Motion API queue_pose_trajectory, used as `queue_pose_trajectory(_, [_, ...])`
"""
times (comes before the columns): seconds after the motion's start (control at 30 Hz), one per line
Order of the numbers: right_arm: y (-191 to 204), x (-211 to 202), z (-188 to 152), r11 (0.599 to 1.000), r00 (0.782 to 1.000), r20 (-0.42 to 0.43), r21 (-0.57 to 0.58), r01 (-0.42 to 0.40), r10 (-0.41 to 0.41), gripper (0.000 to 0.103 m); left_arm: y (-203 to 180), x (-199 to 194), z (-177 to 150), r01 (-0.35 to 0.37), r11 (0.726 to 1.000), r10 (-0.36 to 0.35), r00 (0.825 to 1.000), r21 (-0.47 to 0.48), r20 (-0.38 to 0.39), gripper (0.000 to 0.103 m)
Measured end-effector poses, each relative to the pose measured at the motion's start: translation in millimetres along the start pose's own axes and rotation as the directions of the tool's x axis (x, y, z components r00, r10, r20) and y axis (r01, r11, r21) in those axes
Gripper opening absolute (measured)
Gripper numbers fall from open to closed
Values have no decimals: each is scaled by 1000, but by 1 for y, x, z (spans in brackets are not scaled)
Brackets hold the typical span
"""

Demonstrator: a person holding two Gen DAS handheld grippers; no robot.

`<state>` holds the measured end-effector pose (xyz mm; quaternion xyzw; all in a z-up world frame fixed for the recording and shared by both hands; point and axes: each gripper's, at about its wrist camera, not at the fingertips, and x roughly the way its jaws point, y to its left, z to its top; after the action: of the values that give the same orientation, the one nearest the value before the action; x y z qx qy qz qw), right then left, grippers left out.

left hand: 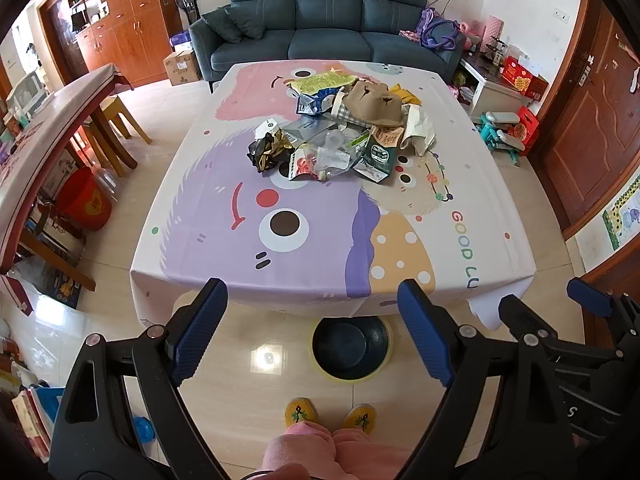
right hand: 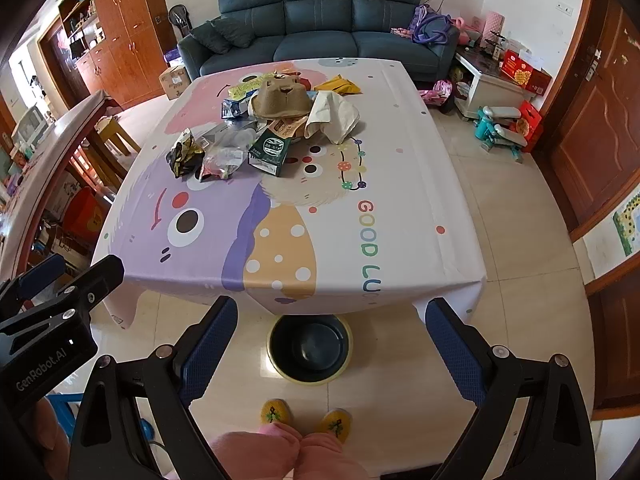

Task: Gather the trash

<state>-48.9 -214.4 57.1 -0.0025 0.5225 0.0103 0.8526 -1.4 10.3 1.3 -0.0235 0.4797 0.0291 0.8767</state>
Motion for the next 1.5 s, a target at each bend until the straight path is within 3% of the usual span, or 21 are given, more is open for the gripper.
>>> queue_pose_trajectory(1.5, [-14, -15, 4, 998, 994, 88, 11, -60, 59, 97, 12, -3, -2, 4, 1000, -4, 1000, -13, 6, 82])
